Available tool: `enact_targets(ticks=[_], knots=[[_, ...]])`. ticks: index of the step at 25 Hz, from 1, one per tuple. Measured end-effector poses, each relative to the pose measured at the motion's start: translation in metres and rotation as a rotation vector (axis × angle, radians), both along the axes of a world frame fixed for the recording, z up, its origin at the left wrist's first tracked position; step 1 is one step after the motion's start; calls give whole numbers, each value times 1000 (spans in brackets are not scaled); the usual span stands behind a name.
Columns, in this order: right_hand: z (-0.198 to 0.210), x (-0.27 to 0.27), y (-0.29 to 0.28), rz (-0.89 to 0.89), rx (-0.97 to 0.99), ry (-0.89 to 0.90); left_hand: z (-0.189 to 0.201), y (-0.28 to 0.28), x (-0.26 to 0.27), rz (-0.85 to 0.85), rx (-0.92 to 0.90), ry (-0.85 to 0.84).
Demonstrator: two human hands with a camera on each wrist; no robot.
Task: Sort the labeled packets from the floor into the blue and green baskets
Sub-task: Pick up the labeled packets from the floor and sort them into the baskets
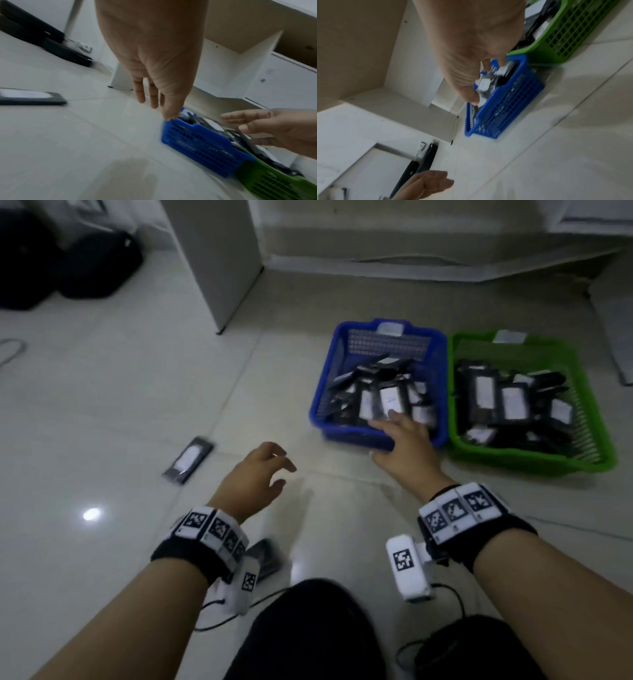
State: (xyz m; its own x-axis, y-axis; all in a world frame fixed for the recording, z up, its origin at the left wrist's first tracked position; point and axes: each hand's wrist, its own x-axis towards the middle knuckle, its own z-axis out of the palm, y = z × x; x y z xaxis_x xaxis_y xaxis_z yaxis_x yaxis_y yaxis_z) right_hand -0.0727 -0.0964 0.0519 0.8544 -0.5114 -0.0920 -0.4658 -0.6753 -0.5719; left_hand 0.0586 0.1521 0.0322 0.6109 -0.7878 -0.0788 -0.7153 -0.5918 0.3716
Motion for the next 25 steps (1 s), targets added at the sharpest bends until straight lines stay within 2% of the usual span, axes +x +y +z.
enact_targets(ticks=[3,7,10,13,15,17,20,23,25], knots=[[-9,33,70,267,60,159,-16,92,8,112,137,81],[-19,62,134,552,62,388,-45,161,-13,223,248,269],[-24,75,155,649,41,488,-65,166,-40,238,238,378],[-30,81,161,656,31,509,-79,160,-56,166,250,299],[-34,82,160,635,57,510,-81,156,-55,161,205,319],[-37,85,161,615,86,497,-76,155,-46,252,112,432],[-38,101,167,606,154,439,-60,158,-24,500,-124,605],[-39,135,181,590,195,351,-49,175,0,876,-589,975],[-42,163,193,592,202,321,-45,192,17,1025,-788,1095]])
